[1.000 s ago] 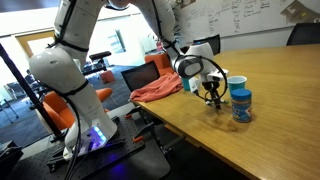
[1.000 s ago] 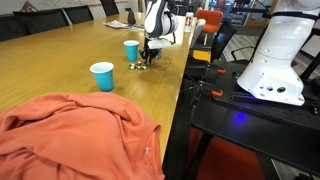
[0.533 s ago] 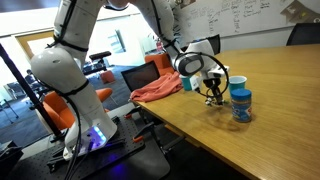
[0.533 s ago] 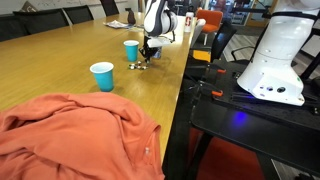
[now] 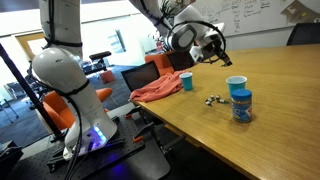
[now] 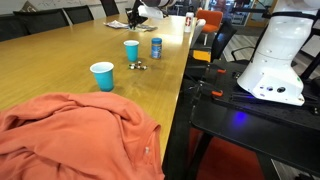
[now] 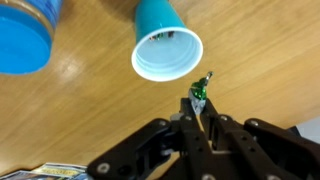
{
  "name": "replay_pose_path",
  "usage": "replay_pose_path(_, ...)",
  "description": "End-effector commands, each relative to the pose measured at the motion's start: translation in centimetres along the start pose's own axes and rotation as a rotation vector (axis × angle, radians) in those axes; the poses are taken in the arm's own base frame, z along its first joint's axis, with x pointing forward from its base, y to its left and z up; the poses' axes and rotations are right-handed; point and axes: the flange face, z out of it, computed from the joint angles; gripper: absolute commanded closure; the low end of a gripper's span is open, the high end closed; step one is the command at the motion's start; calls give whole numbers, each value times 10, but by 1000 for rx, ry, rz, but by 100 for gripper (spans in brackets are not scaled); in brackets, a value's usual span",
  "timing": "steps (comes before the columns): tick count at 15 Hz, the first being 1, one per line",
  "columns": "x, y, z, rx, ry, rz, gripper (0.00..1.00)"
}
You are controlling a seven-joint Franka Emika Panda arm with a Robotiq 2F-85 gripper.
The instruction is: Put a sweet in the cup that's near the jar
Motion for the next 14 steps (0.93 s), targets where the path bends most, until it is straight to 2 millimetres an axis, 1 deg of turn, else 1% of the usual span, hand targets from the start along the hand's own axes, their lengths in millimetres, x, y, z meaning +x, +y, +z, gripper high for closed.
replay_pose_path(1,21,-6,-26,30,84,20,97)
replay_pose_path(4,24,-5,-14,23,65,29,97)
replay_pose_path(10,13,9,17,-14,8,56,97)
replay_pose_path(11,12,11,22,-20,-1,59,85)
replay_pose_path(12,10,13,26,-24,-11,62,60)
replay_pose_path(13,9,14,30,-28,-14,65,60)
replay_pose_path(14,8,15,33,-30,-18,68,55)
